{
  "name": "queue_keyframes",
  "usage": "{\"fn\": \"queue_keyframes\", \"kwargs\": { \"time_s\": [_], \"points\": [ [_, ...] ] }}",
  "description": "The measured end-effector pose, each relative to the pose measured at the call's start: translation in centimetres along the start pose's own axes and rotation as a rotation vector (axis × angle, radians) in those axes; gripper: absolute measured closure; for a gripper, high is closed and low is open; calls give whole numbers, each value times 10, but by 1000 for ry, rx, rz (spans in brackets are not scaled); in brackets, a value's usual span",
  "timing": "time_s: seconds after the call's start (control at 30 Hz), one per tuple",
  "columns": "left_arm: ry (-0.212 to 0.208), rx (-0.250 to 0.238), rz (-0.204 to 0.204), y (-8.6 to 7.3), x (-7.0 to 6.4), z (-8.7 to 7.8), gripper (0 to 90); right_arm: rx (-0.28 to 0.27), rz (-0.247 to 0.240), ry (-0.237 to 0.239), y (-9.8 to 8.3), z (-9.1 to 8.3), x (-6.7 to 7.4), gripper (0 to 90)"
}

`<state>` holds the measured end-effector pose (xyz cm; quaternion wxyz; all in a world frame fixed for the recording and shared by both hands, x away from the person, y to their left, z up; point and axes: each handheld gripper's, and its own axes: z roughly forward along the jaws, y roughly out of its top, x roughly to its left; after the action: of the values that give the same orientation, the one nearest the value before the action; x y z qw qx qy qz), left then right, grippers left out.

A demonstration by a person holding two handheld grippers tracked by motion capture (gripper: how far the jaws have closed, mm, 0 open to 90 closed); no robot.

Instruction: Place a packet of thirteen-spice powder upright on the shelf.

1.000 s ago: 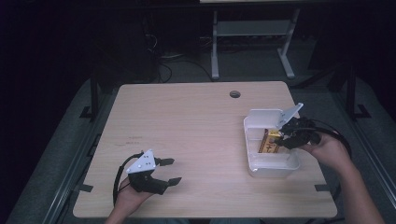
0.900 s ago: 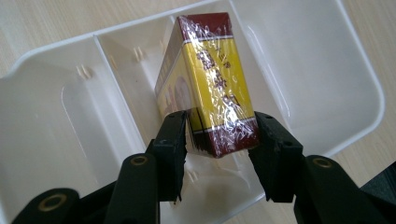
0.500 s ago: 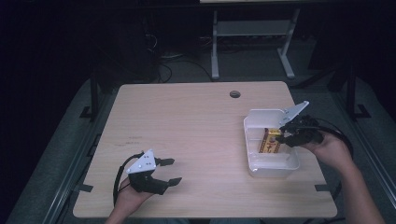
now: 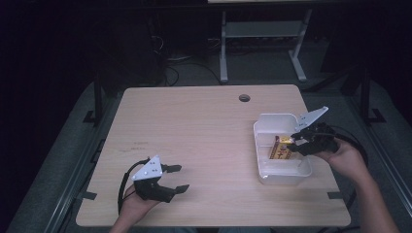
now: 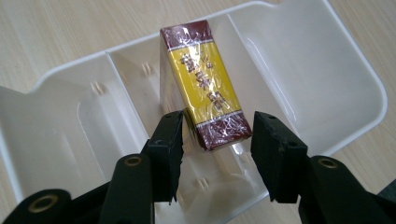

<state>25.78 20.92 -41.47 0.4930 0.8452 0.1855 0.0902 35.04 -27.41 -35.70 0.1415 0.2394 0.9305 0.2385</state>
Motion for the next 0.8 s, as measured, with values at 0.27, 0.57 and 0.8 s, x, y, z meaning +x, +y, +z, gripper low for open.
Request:
{"fn": "queue_keyframes", "kwargs": {
  "time_s": [0.27, 0.57, 0.8],
  "points": [
    [3, 2, -2, 0, 1, -1, 299, -70, 22, 13, -2, -10, -1, 502],
    [28, 6, -16, -3, 7, -5, 283, -168, 39, 42, -2, -26, 3, 440],
    [53, 17, -9, -3, 8, -7, 279, -235, 57, 61, -2, -38, 13, 383]
  ]
}}
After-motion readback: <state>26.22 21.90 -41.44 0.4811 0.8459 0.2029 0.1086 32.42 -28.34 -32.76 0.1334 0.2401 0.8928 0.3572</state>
